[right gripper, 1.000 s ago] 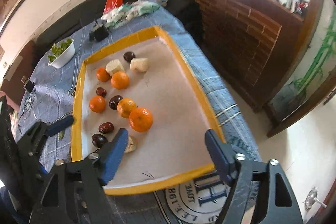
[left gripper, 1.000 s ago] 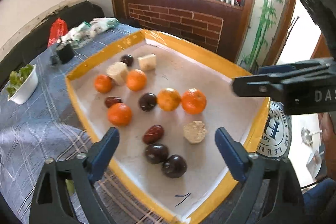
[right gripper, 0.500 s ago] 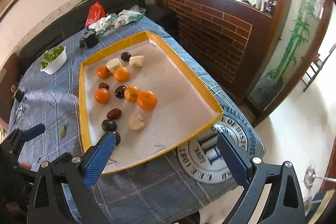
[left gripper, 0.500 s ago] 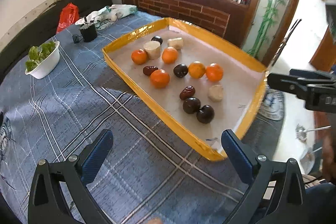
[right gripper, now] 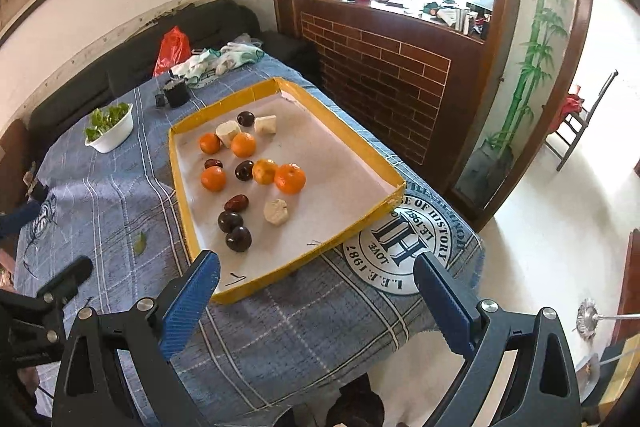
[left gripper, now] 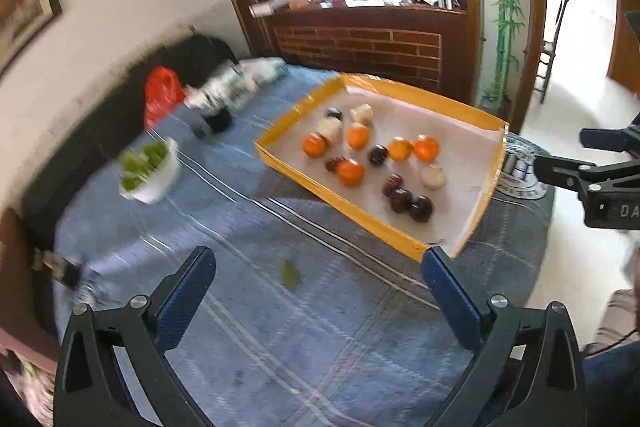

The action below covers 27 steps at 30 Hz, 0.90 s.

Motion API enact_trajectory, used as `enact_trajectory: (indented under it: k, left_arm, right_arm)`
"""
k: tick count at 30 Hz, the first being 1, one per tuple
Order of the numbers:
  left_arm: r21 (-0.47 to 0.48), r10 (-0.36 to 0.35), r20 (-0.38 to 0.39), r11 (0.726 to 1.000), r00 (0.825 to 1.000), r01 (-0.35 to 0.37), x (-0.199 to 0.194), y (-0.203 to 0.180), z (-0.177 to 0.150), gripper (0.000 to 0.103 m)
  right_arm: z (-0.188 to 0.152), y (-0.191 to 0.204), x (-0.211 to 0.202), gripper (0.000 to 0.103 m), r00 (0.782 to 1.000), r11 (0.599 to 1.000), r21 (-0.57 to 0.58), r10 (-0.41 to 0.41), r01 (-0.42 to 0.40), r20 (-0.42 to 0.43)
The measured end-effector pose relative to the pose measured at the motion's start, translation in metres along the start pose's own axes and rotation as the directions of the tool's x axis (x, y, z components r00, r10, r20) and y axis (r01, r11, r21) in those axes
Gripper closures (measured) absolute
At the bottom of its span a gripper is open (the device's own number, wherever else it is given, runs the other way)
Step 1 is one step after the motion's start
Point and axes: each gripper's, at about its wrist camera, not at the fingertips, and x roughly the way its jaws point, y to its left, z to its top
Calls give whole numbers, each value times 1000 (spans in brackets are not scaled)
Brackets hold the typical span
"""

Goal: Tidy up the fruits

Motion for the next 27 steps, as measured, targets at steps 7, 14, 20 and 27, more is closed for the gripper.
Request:
enact_trajectory:
  k: [7, 14, 20, 27]
  left_arm:
    - [46, 109, 45, 993, 993, -111, -11, -5, -10, 0]
    - [47, 46, 4, 998, 999, -46, -5, -10, -20, 0]
    - [71, 2, -4, 997, 1000, -2, -1, -21, -21, 0]
    - [97, -31, -4, 995, 1000, 31, 2, -32, -21, 0]
  right_arm:
    - [-6, 11, -9, 3, 1000, 1000, -5, -5, 5, 5]
    - [-15, 17, -12, 3, 1000, 1000, -22, -4, 4, -2]
    - [-19, 15, -16, 3, 1000, 1000, -14, -10, 10, 3]
    - [-19, 11, -17, 3, 1000, 1000, 2, -18, 18, 12]
